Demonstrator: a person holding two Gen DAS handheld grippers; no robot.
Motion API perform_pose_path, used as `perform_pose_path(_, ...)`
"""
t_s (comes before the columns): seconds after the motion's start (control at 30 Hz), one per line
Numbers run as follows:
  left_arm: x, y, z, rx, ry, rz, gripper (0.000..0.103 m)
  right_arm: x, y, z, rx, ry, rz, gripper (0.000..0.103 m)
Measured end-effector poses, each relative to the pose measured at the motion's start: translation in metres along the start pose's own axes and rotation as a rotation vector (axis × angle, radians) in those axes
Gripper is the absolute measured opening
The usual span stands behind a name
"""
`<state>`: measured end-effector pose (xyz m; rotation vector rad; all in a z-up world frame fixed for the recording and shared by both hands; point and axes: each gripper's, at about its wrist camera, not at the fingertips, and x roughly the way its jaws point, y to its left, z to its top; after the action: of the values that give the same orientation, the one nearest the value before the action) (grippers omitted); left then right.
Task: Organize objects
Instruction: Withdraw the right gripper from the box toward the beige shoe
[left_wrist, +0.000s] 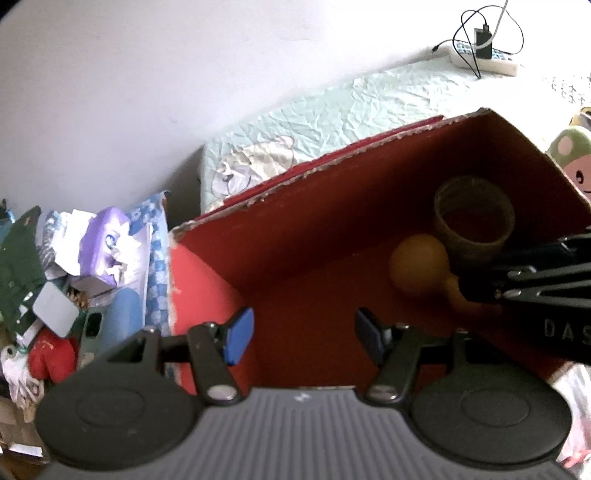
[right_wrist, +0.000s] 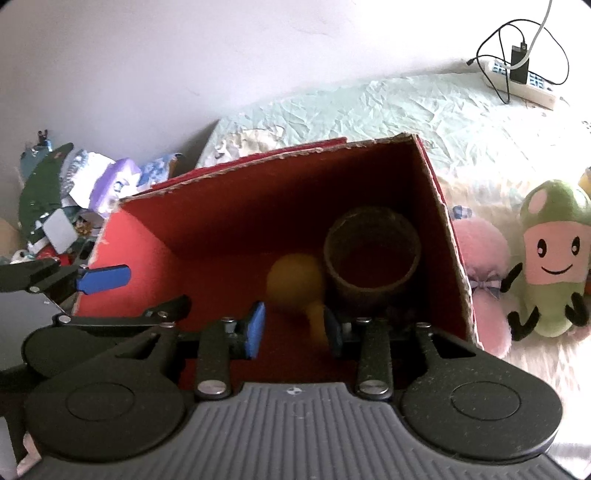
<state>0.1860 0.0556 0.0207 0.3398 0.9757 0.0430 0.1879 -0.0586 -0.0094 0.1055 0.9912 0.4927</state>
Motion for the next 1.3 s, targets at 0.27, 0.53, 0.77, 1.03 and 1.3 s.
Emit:
perform_pose_path(0.27, -0.021, -0.003, -0.014, -0.038, -0.005, 0.023, 0.067, -0.017, 0.005, -0.01, -0.039, -0.023, 0.038, 0.04)
perform_pose_path(0.53, -0.044, -0.012, -0.023, -0.089, -0.013, 0.051, 0.067, -0.038, 0.001, -0.02, -0.067, -0.059, 0.084, 0.04)
perform_pose_path(0.77, -0.06, -0.024, -0.031, -0.144, -0.001, 0.081, 0.068, -0.055, -0.011, -0.029, -0.087, -0.102, 0.119, 0.041)
perform_pose_path(1.03, -0.082, -0.04, -0.042, -0.211, 0.014, 0.123, 0.072, -0.069, -0.022, -0.039, -0.133, -0.113, 0.179, 0.041)
perform_pose_path(1.3, -0.093, -0.054, -0.063, -0.266, 0.073, 0.181, 0.072, -0.08, -0.029, -0.054, -0.173, -0.09, 0.269, 0.04)
